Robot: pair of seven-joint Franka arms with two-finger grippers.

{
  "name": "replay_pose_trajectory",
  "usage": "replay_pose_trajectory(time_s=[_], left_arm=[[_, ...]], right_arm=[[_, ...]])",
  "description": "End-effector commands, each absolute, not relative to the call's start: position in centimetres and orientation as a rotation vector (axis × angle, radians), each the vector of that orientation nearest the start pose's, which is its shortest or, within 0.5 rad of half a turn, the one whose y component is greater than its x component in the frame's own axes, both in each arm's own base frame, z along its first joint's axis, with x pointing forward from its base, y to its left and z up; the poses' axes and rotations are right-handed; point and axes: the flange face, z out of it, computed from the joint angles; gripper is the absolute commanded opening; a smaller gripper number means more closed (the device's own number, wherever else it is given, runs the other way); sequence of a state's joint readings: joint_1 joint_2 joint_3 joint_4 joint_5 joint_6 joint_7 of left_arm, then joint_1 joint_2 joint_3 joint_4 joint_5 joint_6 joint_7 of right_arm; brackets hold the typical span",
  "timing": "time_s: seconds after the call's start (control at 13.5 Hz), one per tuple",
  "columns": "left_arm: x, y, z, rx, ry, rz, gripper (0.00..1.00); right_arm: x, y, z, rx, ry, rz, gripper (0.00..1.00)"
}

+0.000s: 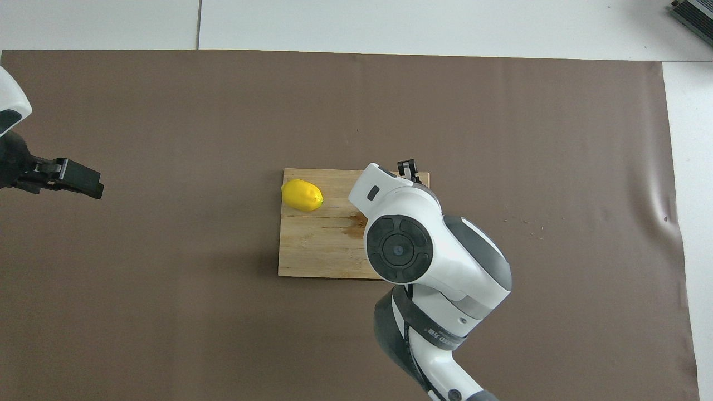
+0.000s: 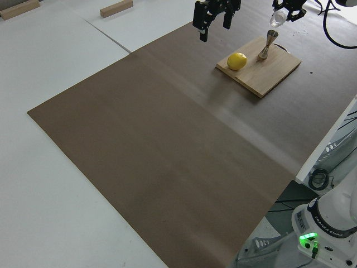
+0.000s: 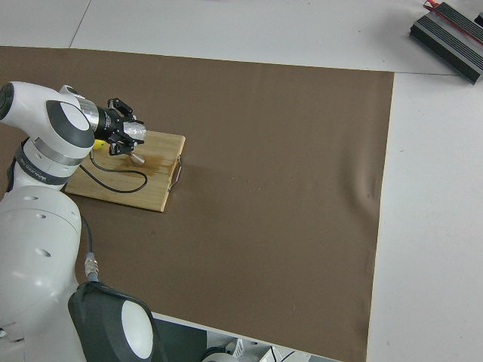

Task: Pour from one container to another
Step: 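Tilt the white cup with the right gripper to pour into the jigger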

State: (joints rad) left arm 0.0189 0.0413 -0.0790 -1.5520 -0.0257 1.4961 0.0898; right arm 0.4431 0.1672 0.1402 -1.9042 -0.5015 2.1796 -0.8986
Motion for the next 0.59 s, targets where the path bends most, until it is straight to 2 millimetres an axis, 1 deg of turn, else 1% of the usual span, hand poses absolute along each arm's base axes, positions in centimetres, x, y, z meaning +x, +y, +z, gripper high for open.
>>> replay_pose_trajectory(time_s=[0.0,0.07,0.22,0.52], left_arm=[[55.7,-3.6,60.8,-3.159,0.261,0.133,1.00],[55.7,-3.6,60.9,-3.159,0.261,0.125,1.00],[55.6,-3.6,61.2,-3.162,0.262,0.123,1.00],[55.5,-3.8,61.8,-3.168,0.263,0.101,1.00]], right_arm=[[52.4,32.7,42.6,1.660,2.106,0.058,0.26],[52.4,32.6,42.5,1.641,2.104,0.051,0.26],[52.0,33.2,42.4,1.581,2.121,0.042,0.26],[51.7,33.4,42.1,1.535,2.124,0.024,0.26]])
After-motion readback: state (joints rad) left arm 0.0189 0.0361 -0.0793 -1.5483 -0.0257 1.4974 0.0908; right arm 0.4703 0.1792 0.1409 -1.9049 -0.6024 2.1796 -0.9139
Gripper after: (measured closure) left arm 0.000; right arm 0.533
